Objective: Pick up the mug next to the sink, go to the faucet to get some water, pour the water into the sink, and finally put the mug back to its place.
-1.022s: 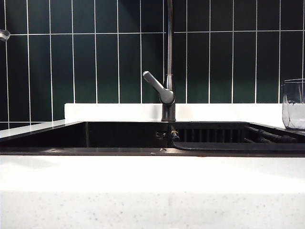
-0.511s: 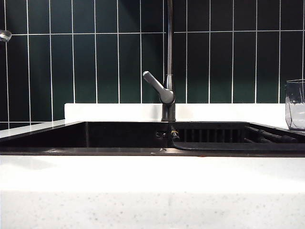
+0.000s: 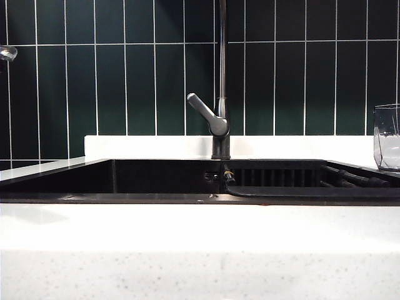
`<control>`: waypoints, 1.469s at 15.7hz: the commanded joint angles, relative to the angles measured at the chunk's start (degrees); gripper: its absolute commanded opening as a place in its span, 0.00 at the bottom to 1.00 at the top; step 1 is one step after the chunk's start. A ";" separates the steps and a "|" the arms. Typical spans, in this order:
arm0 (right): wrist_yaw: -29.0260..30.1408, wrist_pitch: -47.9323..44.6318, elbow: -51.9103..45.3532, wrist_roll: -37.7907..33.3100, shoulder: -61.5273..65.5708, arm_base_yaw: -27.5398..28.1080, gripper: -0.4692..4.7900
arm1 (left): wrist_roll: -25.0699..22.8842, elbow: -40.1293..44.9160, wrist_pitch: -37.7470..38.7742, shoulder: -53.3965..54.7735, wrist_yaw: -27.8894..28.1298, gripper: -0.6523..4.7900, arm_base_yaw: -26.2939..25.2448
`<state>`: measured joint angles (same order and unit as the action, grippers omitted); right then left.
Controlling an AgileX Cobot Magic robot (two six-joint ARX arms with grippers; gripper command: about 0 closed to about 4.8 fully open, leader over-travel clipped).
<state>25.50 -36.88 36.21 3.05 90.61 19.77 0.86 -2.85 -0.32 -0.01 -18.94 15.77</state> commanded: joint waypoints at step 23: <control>-4.20 4.74 -7.72 0.48 -14.29 0.07 0.42 | -0.24 -0.15 1.62 0.02 -5.60 0.11 0.07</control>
<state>22.00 -30.20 28.36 3.25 76.47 19.81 0.86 -2.85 1.26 -0.03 -24.03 15.77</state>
